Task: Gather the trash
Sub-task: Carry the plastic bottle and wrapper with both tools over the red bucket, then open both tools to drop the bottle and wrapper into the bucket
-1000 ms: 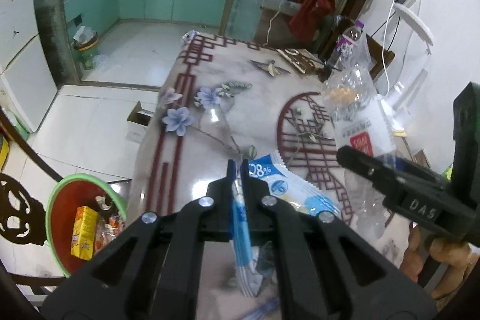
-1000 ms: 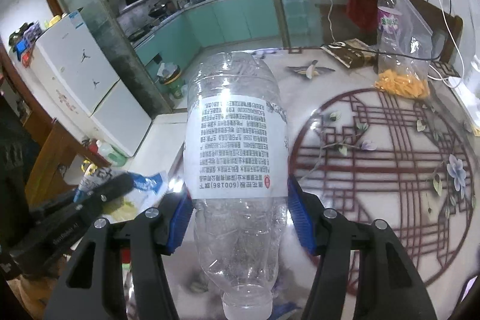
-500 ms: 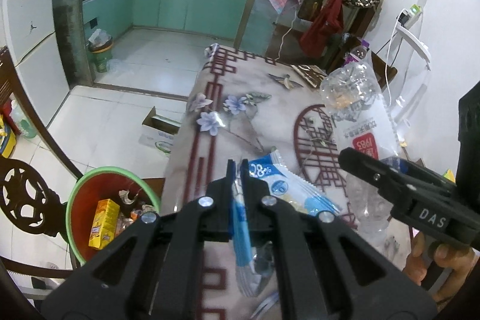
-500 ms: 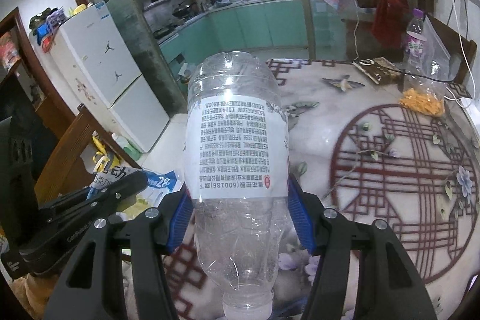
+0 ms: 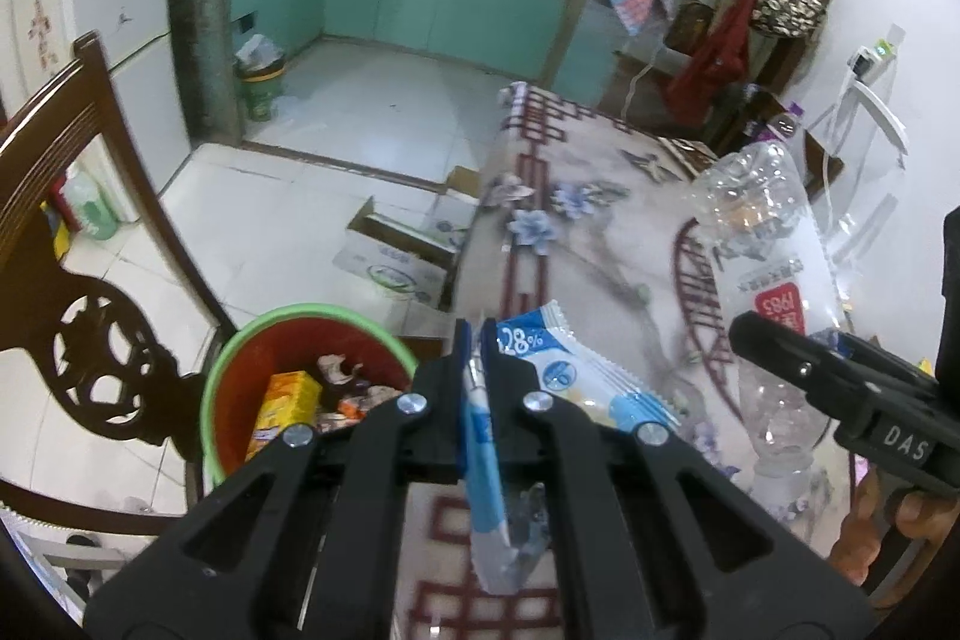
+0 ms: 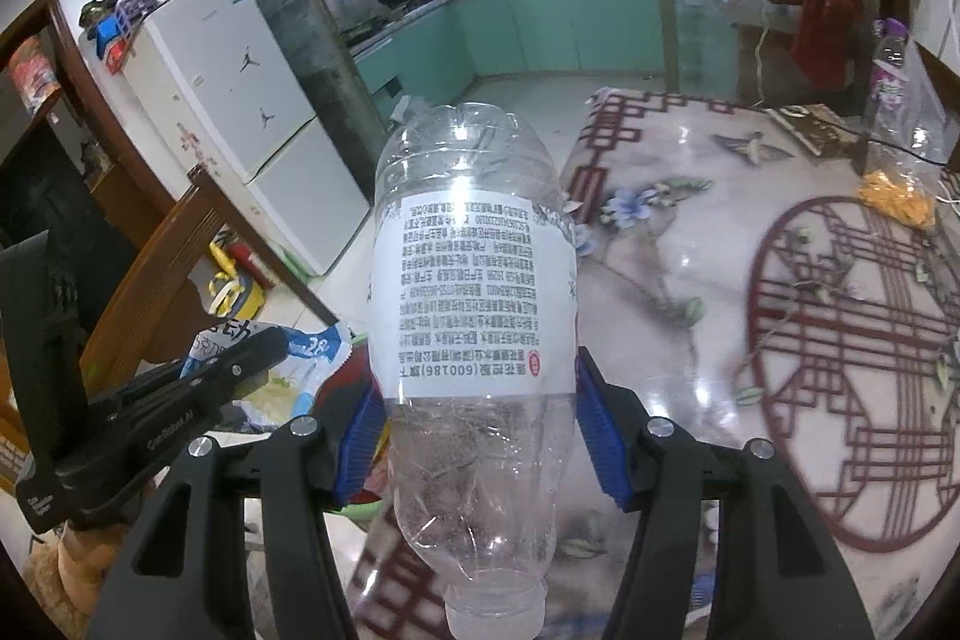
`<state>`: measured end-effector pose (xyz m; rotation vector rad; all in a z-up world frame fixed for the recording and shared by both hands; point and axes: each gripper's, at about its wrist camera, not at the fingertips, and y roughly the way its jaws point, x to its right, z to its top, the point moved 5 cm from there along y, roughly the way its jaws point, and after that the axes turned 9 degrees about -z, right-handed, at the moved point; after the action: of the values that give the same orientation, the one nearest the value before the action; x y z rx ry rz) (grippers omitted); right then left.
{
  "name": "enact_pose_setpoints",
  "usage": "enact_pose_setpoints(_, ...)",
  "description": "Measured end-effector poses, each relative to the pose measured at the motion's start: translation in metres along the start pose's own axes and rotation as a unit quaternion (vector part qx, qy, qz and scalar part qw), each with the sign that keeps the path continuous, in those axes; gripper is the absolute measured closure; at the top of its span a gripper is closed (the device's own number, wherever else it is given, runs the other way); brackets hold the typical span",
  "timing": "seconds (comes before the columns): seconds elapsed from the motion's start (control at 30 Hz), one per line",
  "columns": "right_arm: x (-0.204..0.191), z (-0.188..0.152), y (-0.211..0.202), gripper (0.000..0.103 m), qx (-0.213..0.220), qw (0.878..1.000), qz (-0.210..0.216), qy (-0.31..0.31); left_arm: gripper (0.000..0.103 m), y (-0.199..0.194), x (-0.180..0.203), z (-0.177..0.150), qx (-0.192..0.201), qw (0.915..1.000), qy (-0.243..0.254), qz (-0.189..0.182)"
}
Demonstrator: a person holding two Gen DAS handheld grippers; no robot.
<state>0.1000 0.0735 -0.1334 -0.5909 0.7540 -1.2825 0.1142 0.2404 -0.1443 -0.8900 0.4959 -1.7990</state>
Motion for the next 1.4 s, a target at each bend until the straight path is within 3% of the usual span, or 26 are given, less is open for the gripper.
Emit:
enact_pose_setpoints(0.63,-0.093,-0.02,0.078,0.046,-0.093,0.993,0.047,-0.061,0.1,-0.006,-0.123,-0.014,-0.021,0.9945,-0.073,0.073)
enact_pose_setpoints(0.97,-0.11,-0.028,0.119,0.046,-0.143,0.986,0.05,-0.07,0.1,0.016,-0.152,-0.009,-0.039,0.9921,-0.086,0.083)
enact_pose_setpoints(1.4,-0.116,-0.029,0.149,0.046,-0.174,0.98,0.045,-0.086,0.1,0.046,-0.169,-0.005,-0.064,0.99,-0.092,0.086)
